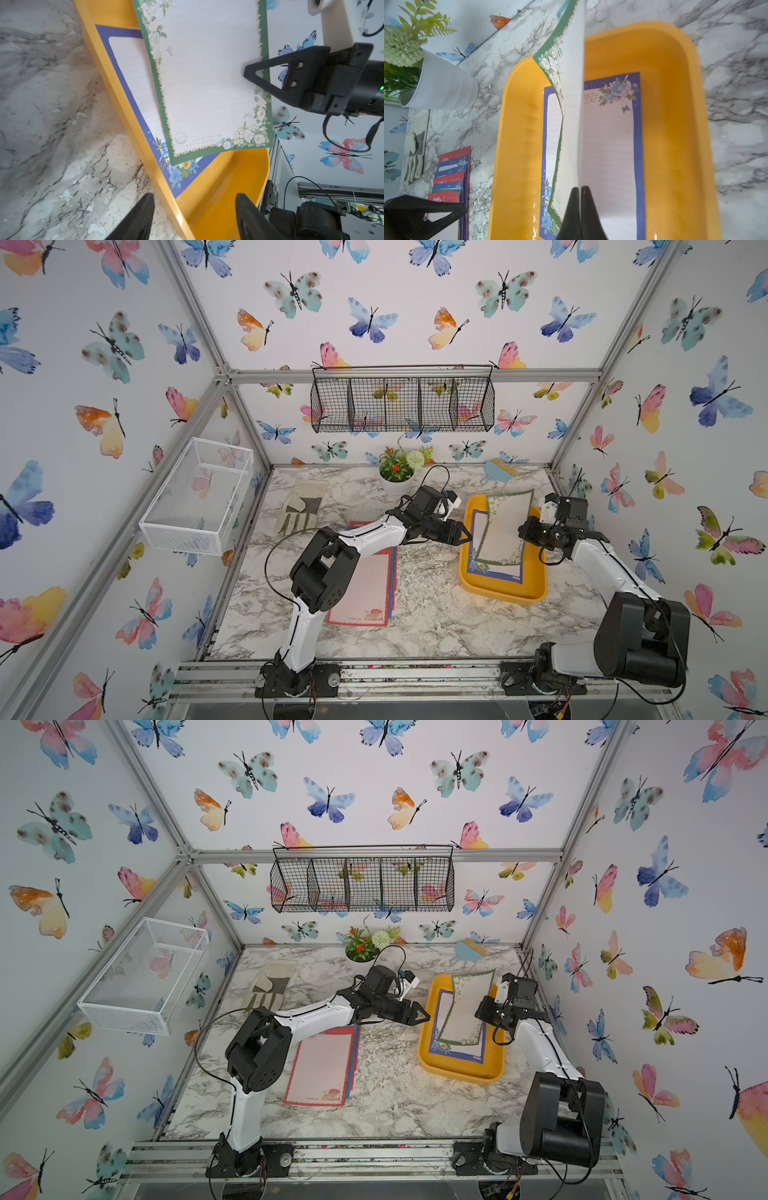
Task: Take out the stationery paper from the storage box
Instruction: Pick up the stationery paper from the storage box.
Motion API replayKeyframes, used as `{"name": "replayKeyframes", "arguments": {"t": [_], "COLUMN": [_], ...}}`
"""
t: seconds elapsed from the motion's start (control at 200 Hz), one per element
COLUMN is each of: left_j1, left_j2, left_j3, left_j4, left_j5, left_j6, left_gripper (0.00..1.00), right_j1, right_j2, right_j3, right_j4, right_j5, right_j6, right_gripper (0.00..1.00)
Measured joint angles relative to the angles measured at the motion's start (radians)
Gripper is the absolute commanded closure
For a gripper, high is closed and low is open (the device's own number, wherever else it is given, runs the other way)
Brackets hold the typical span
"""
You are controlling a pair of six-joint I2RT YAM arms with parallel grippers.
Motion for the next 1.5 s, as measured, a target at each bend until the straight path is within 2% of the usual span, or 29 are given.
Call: {"name": "replayKeyframes", "arguments": {"t": [0.165,0.325,0.566,0.636,0.681,0.781,0.906,1.051,1.166,1.341,1.411,1.502], "left_j1": [0.015,0.061,0.249,0.315,0.346,0.402,0.447,0.470,0.473,0.474,0.467,0.457], "left_j2": [-0.083,-0.166,-0.379,-0.439,-0.470,-0.530,-0.546,-0.542,-0.528,-0.507,-0.506,-0.502], "left_j3": [-0.052,-0.074,-0.146,-0.158,-0.167,-0.198,-0.220,-0.273,-0.304,-0.304,-0.303,-0.301], "left_j4": [0.020,0.032,0.095,0.128,0.148,0.203,0.298,0.454,0.594,0.745,0.782,0.818], "left_j5": [-0.042,-0.090,-0.141,-0.145,-0.146,-0.121,-0.017,0.145,0.280,0.415,0.453,0.502], "left_j6": [0.031,0.079,0.147,0.160,0.164,0.163,0.129,0.043,-0.041,-0.136,-0.161,-0.183], "left_gripper": [0.35,0.35,0.32,0.24,0.23,0.12,0.00,0.01,0.04,0.07,0.10,0.19], "right_j1": [0.037,0.137,0.421,0.484,0.511,0.537,0.537,0.537,0.537,0.537,0.537,0.537], "right_j2": [-0.037,-0.045,-0.018,-0.008,-0.011,-0.053,-0.187,-0.278,-0.269,-0.240,-0.240,-0.240], "right_j3": [0.096,0.217,0.449,0.507,0.527,0.515,0.382,0.308,0.308,0.298,0.280,0.262], "right_j4": [-0.101,-0.203,-0.323,-0.335,-0.334,-0.278,-0.108,0.077,0.181,0.286,0.341,0.397], "right_j5": [0.108,0.259,0.490,0.513,0.510,0.423,0.251,0.053,-0.092,-0.259,-0.312,-0.360], "right_j6": [-0.047,-0.104,-0.190,-0.210,-0.221,-0.242,-0.246,-0.234,-0.205,-0.135,-0.098,-0.057], "right_gripper": [0.98,0.98,0.98,0.98,0.98,0.98,0.98,0.98,0.98,0.98,0.98,0.98]}}
